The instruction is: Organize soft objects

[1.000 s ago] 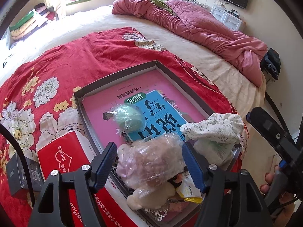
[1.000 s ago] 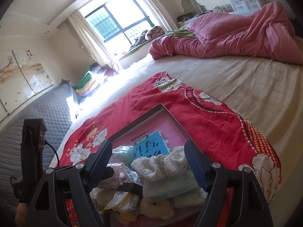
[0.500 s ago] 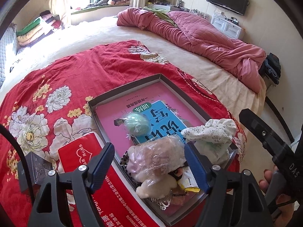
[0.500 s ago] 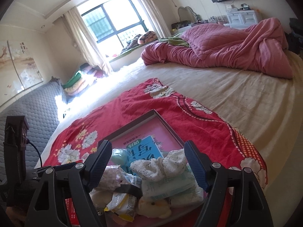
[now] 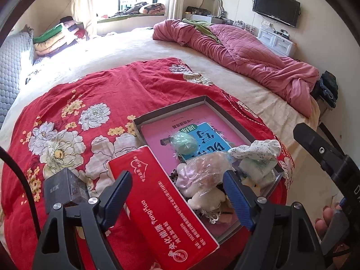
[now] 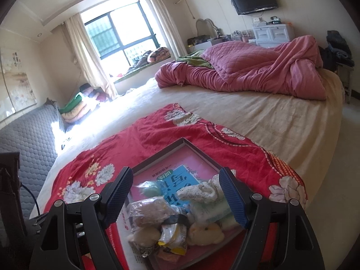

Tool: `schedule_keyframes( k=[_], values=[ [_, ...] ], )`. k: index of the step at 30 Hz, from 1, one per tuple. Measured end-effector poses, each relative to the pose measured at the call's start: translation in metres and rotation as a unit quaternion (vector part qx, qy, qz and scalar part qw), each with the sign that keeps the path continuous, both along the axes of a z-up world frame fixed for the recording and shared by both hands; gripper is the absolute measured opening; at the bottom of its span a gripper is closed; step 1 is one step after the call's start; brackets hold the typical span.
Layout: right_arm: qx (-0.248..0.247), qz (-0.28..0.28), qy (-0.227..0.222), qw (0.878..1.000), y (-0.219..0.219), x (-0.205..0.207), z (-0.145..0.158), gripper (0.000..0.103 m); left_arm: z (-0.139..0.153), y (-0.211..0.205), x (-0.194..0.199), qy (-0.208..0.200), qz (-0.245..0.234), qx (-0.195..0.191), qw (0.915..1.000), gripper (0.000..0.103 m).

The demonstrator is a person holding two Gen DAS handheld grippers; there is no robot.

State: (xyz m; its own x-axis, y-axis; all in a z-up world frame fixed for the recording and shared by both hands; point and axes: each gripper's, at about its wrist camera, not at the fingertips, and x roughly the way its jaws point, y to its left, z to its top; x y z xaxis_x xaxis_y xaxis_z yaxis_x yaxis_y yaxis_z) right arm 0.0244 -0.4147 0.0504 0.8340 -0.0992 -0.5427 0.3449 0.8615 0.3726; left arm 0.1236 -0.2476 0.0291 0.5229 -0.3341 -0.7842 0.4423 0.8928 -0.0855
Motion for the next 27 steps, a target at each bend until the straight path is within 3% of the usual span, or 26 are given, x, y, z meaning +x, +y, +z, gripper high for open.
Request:
schedule_keyframes(
  k=[9,17,27],
  values=[
    [-0.023,-0.007,0.043,0.999,0.025,-0.019,0.002,0.08,0.005,0.025,-0.03,-0.009,0.012,0.003,0.9999,0.082],
    [-0.082,-0.014,0.06,0.995,0.053,-0.039,0.011,0.08,-0.001,0.045,-0.049,0.0,0.026,-0.006,0.9997,0.082],
    [-0.118,0.001,0.104,0.988,0.077,-0.055,-0.006,0.08,0.0,0.061,-0.068,-0.001,0.037,-0.002,0.9993,0.082]
  ],
)
